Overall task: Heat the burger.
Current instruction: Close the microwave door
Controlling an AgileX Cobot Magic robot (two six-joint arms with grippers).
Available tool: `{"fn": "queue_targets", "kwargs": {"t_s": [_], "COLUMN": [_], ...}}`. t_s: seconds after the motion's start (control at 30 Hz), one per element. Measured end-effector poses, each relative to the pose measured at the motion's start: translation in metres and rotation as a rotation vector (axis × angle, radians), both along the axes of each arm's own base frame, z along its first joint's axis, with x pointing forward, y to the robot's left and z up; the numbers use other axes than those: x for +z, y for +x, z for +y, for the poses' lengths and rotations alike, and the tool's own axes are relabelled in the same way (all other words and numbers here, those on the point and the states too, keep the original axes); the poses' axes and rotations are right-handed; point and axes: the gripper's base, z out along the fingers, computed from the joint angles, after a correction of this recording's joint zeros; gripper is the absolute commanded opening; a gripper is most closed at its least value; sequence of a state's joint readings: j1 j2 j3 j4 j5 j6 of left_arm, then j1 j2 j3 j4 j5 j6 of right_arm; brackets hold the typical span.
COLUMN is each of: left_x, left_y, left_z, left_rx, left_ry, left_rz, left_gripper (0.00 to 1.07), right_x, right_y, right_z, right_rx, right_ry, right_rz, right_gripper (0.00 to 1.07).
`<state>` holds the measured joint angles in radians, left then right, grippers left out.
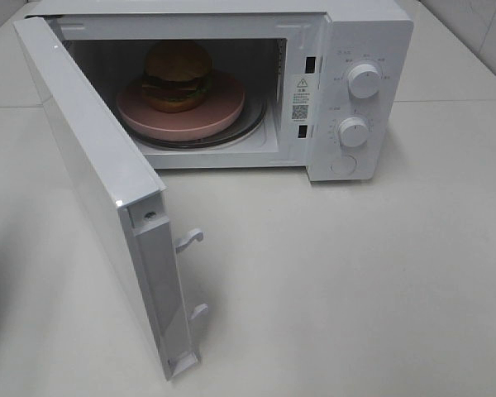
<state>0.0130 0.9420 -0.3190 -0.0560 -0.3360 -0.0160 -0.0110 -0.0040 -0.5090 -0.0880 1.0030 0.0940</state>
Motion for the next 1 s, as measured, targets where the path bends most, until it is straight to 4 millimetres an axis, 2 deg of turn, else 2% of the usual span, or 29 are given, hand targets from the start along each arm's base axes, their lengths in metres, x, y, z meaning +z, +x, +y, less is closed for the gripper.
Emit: {"fn": "queue_targets", "kwargs": {"t_s": [0.27, 0.3, 0.43, 0.67, 0.83, 1.0], "left_x": [-0.021, -0.032, -0.047, -0.065, -0.077, -0.082], "left_y": [0.027, 0.034, 0.046, 0.057, 0.066, 0.069], "left_z": [-0.018, -0.022, -0.029, -0.04, -0.059, -0.066], "left_rx": [-0.209, -0.259, -0.338, -0.434, -0.522, -0.549], "left_ry": [0.021, 0.018, 0.003, 0.0, 0.0, -0.002], "left_rz": [-0.013, -0.003, -0.017, 0.015, 0.052, 0.068], "left_gripper": [0.01, 0.01, 0.01, 0.01, 0.01, 0.01], "right_x": [0.0, 0.0, 0.0, 0.0, 0.0, 0.0], "right_y": [0.0, 0.0, 0.0, 0.0, 0.0, 0.0], "right_z": [0.0, 0.0, 0.0, 0.0, 0.0, 0.0], "right_rx": [0.0, 0.0, 0.0, 0.0, 0.0, 0.0], "right_ry": [0.0, 0.0, 0.0, 0.0, 0.0, 0.0], "right_rz": [0.0, 0.0, 0.0, 0.0, 0.0, 0.0], "right_gripper": [0.76, 0.76, 0.76, 0.76, 0.76, 0.76]}}
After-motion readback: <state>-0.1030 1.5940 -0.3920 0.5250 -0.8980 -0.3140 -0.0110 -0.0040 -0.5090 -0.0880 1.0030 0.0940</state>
